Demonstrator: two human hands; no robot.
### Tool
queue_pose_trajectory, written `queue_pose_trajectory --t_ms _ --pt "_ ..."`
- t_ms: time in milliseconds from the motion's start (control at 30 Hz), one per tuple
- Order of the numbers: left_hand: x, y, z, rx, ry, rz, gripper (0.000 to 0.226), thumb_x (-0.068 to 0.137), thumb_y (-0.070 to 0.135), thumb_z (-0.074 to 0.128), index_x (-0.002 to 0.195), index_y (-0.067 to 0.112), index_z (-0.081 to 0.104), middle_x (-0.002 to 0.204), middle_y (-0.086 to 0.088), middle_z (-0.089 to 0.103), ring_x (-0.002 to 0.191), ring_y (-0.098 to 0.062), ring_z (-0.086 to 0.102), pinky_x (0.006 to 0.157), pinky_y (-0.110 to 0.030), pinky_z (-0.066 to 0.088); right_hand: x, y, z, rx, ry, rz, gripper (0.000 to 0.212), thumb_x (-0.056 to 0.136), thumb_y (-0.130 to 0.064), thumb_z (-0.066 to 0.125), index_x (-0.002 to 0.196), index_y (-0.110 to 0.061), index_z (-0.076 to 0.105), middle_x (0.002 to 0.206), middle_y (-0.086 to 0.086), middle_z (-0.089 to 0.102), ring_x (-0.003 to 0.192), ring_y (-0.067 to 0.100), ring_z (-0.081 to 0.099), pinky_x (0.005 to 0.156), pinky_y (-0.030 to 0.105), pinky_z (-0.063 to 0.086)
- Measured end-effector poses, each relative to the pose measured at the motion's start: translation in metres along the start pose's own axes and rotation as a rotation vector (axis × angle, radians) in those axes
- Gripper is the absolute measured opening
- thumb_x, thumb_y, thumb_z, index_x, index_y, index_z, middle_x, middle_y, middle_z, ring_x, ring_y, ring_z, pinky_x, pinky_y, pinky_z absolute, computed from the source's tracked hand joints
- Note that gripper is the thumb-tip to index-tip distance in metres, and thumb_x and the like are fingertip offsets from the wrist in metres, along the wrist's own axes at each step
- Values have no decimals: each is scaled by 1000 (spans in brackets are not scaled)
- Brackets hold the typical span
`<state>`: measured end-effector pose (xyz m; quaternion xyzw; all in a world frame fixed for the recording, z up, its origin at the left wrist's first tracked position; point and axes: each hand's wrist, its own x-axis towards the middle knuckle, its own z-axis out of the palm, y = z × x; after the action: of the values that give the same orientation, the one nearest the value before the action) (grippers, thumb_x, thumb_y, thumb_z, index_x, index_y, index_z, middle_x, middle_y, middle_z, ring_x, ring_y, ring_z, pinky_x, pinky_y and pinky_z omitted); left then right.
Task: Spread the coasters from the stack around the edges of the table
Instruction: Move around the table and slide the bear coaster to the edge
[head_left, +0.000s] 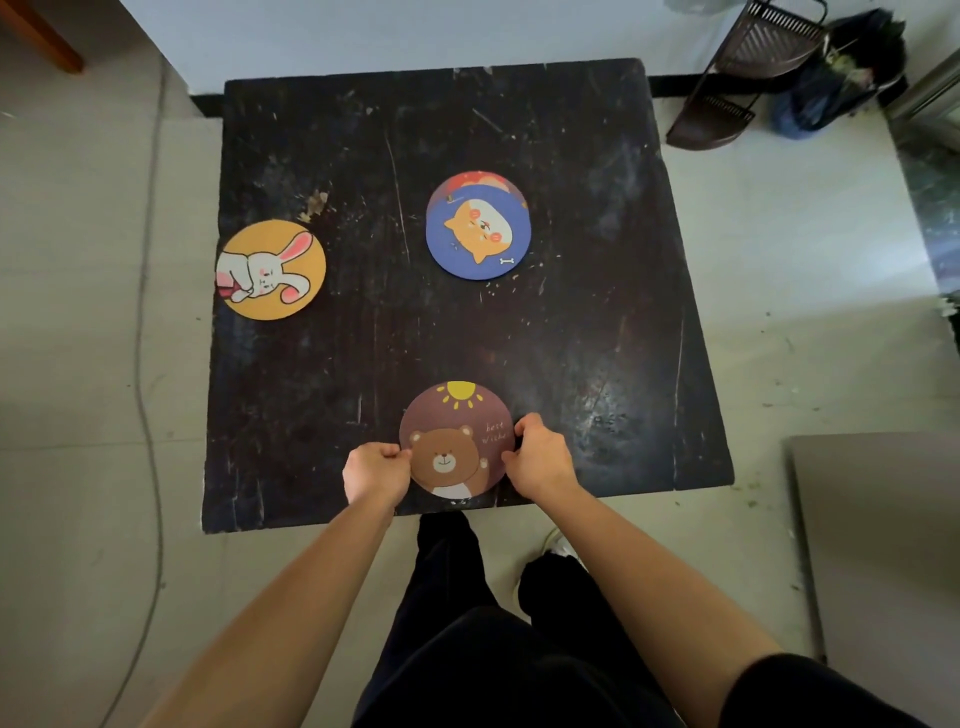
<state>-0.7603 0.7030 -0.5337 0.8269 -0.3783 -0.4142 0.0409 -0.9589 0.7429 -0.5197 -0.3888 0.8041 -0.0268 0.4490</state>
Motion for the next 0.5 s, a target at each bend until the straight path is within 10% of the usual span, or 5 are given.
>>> queue_pose_trajectory --t_ms 167,300,500 --pt "-2 1 -3 34 -20 10 24 84 25 72 103 11 76 106 -10 74 98 -30 66 79 -33 52 -3 -3 0 -47 21 -2 35 94 -23 64 124 -13 50 111 16 67 100 36 65 82 44 55" --pt "-5 12 -20 203 -88 127 36 88 39 61 62 15 69 75 -8 69 82 -33 67 75 -40 57 -7 -4 -15 -90 6 -41 47 95 -30 64 134 -12 45 122 15 63 112 36 61 91 45 52" --pt "0 109 -89 580 222 657 58 97 52 33 143 16 41 152 -13 36 139 -35 31 109 -56 28 -2 -46 -111 -173 363 -186 60 100 -39 51 151 -13 30 143 19 44 127 40 47 97 51 44"
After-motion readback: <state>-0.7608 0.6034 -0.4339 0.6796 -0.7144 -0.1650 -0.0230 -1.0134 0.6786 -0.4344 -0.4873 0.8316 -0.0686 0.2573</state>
